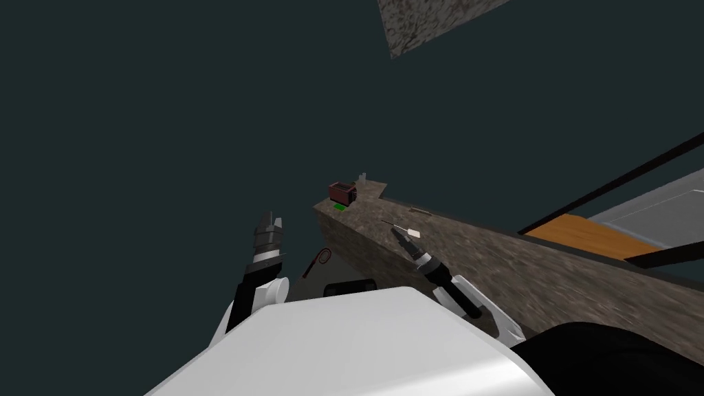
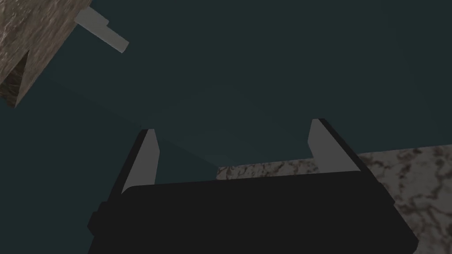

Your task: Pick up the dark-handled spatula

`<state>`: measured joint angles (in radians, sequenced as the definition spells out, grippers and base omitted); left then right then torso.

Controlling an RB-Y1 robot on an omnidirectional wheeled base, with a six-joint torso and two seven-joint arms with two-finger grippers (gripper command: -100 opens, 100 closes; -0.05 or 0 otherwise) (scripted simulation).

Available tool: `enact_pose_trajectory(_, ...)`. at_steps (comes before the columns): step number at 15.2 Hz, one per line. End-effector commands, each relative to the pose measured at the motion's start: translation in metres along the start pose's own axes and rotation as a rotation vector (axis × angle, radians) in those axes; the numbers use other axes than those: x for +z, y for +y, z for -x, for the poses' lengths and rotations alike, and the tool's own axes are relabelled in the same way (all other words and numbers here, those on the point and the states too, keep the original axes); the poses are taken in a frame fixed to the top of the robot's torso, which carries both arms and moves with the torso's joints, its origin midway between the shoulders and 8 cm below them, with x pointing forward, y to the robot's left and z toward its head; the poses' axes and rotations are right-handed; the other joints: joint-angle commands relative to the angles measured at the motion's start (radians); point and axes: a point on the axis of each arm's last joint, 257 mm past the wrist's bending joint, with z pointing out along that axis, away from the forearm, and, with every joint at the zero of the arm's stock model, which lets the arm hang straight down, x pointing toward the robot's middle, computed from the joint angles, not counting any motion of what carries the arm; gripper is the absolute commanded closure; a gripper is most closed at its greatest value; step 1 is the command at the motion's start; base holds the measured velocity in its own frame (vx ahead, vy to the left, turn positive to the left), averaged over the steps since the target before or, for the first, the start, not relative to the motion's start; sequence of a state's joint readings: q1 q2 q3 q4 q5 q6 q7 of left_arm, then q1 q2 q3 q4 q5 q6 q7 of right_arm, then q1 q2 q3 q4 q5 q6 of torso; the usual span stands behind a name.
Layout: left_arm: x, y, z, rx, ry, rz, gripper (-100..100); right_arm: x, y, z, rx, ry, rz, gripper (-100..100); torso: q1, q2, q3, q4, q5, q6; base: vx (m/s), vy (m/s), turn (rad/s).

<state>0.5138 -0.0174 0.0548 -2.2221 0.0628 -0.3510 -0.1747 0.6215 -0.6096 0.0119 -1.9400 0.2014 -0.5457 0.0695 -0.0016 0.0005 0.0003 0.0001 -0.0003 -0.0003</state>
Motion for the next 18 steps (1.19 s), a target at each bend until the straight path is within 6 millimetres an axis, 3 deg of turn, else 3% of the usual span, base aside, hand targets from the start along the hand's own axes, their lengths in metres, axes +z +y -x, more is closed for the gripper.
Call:
enact_pose_trajectory(1, 0.0, 0.0, 0.0, 0.0, 0.0, 0.0, 0, -0.003, -0.007, -0.002, -0.023, 0.03, -0.007, -100, 0.0, 0.0, 0.0, 0.0, 0.0, 0.0, -0.011, -0.012, 0.071)
enact_pose_trajectory(4, 0.0, 0.0, 0.0, 0.0, 0.0, 0.0, 0, -0.023, -0.037, -0.012, -0.086, 0.121, -0.06, -100, 0.001, -0.001, -0.001, 0.0, 0.0, 0.0, 0.007, 0.01, 0.157)
enact_pose_trajectory(6, 0.0, 0.0, 0.0, 0.0, 0.0, 0.0, 0, -0.024, -0.037, -0.011, -0.103, 0.141, -0.057, -100, 0.001, -0.001, -0.001, 0.0, 0.0, 0.0, -0.009, -0.011, 0.067)
enact_pose_trajectory(7, 0.0, 0.0, 0.0, 0.0, 0.0, 0.0, 0, -0.035, -0.053, -0.015, -0.134, 0.187, -0.084, -100, 0.0, -0.001, 0.0, 0.0, 0.0, 0.0, 0.0, -0.002, 0.165)
enact_pose_trajectory(8, 0.0, 0.0, 0.0, 0.0, 0.0, 0.0, 0, -0.036, -0.053, -0.014, -0.143, 0.198, -0.082, -100, 0.001, -0.001, 0.0, 0.0, 0.0, 0.0, 0.004, 0.002, 0.202)
enact_pose_trajectory(13, 0.0, 0.0, 0.0, 0.0, 0.0, 0.0, 0, -0.075, -0.099, -0.018, -0.247, 0.351, -0.161, -100, 0.001, -0.002, -0.001, 0.0, 0.0, 0.0, 0.011, 0.004, 0.211)
enact_pose_trajectory(15, 0.0, 0.0, 0.0, 0.0, 0.0, 0.0, 0, -0.076, -0.099, -0.015, -0.263, 0.369, -0.158, -100, 0.0, -0.002, -0.001, 0.0, 0.0, 0.0, -0.001, -0.006, 0.082)
enact_pose_trajectory(18, 0.0, 0.0, 0.0, 0.0, 0.0, 0.0, 0, -0.105, -0.128, -0.013, -0.325, 0.466, -0.21, -100, 0.001, -0.001, -0.001, 0.0, 0.0, 0.0, 0.008, -0.002, 0.145)
